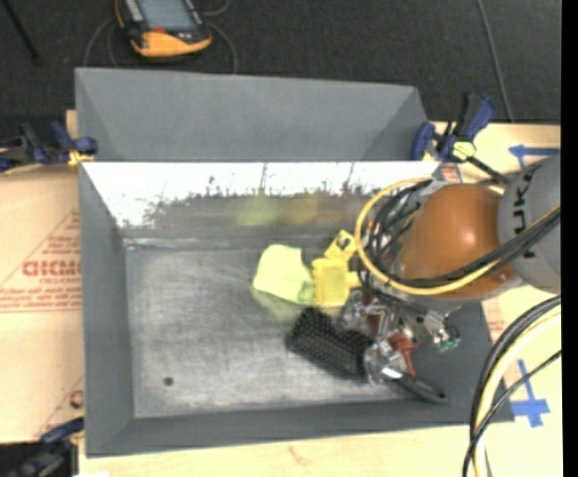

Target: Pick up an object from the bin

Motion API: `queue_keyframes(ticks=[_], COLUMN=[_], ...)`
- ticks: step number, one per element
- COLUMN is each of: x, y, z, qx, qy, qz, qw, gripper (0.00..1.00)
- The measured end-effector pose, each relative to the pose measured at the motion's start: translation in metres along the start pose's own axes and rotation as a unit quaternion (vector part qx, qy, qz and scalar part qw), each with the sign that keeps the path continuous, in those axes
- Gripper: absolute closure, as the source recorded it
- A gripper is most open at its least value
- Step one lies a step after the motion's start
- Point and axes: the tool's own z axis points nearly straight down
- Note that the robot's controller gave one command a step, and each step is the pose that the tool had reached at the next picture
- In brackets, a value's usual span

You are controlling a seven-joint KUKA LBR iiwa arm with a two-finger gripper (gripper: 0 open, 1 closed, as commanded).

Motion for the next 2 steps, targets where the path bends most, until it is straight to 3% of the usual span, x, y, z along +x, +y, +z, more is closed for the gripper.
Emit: queue_keyframes(ticks=[1, 2], x=[0.000, -0.005], y=[0.000, -0.010], z=[0.000, -0.040], qx=[0.000, 0.004], qy=[0.0000, 0.0071], qz=[0.000, 0.011], qw=[1.0000, 0.9999], gripper=[1.00, 1.00])
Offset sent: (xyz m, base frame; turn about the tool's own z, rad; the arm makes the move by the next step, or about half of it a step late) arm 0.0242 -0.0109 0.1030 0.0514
